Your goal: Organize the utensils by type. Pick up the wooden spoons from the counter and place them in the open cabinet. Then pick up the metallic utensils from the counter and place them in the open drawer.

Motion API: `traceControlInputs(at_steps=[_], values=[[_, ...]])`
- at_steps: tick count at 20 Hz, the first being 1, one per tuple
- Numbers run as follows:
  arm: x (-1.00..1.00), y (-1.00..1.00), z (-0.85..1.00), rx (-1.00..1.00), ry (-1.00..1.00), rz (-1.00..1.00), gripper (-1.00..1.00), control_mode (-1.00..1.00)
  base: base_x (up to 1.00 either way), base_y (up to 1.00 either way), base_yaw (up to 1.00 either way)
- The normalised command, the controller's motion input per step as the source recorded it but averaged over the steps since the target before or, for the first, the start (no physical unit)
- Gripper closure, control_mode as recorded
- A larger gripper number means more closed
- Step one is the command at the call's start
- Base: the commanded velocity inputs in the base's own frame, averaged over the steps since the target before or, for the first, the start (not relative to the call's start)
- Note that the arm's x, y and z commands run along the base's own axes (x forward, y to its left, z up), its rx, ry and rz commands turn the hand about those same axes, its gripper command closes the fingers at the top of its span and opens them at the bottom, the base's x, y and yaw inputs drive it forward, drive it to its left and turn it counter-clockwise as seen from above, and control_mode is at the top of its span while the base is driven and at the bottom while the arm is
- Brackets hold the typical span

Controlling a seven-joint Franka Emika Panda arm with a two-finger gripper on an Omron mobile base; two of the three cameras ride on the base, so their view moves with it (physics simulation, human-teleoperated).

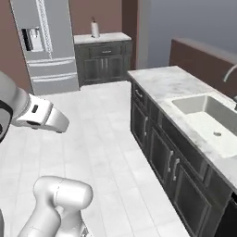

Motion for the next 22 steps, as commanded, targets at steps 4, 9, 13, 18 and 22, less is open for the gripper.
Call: traceControlInputs(at_steps=[4,9,13,18,22], values=[[0.00,0.00,0.00,0.00,0.00,0.00,-1.00,1.00,0.61,0.58,0.47],[0.00,0.00,0.00,0.00,0.00,0.00,-1.00,1.00,0.53,0.38,0.00],[0.00,0.00,0.00,0.00,0.00,0.00,-1.00,1.00,0.72,0.28,0.02],[0.00,0.00,0.00,0.00,0.00,0.00,-1.00,1.00,1.00,0.38,0.29],[0.00,0.00,0.00,0.00,0.00,0.00,-1.00,1.00,1.00,0.25,0.52]])
